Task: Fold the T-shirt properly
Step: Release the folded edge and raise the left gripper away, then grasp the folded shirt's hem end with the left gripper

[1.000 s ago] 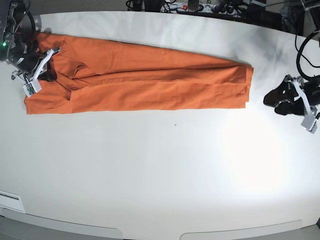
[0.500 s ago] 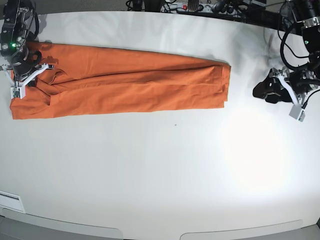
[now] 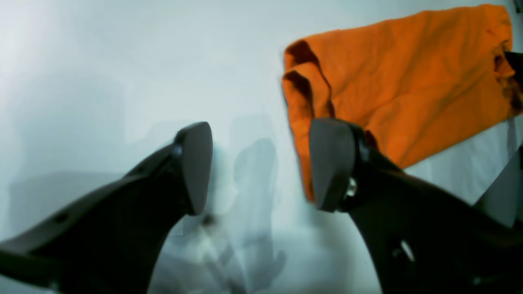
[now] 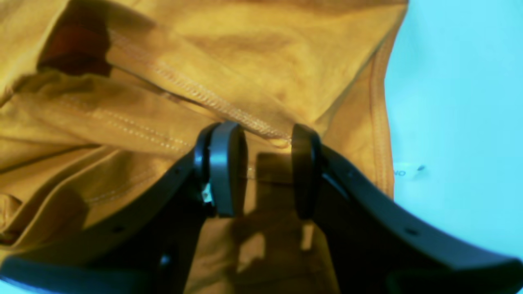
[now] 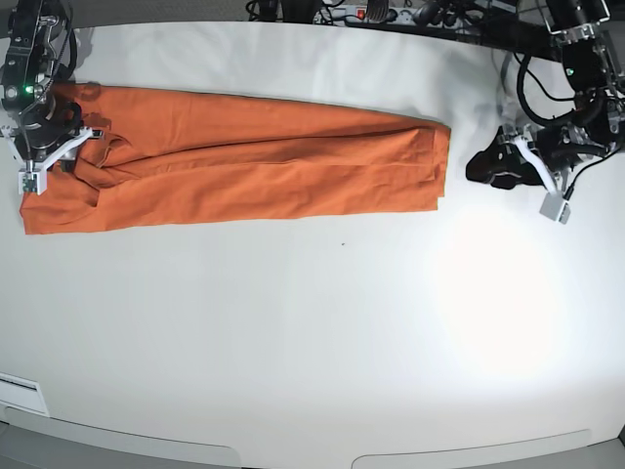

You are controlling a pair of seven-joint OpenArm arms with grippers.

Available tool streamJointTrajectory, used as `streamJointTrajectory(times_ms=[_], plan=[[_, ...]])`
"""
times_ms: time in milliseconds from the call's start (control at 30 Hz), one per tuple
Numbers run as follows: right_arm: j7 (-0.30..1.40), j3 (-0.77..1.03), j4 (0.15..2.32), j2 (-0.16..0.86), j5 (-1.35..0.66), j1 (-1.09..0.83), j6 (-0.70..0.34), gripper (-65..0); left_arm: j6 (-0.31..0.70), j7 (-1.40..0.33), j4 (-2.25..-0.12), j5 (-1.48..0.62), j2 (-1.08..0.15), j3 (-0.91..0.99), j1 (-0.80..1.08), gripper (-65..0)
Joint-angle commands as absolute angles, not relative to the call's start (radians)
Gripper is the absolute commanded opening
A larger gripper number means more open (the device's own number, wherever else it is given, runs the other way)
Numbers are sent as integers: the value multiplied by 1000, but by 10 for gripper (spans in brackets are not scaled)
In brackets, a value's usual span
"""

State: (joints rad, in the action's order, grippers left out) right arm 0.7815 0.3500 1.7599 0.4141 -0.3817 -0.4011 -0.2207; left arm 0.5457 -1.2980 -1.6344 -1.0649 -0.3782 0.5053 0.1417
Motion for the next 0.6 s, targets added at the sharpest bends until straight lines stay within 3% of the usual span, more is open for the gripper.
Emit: streamJointTrajectory(times_ms=[0,567], plan=[[788,355,1773,427,-388,-398,-228,-403,544,-1280,-1647,-1080,-380,511,144,-243],[789,355,1773,430,-388,-398,-228,-404,536,-1240,-1647,-1023,-187,435,187,-242]])
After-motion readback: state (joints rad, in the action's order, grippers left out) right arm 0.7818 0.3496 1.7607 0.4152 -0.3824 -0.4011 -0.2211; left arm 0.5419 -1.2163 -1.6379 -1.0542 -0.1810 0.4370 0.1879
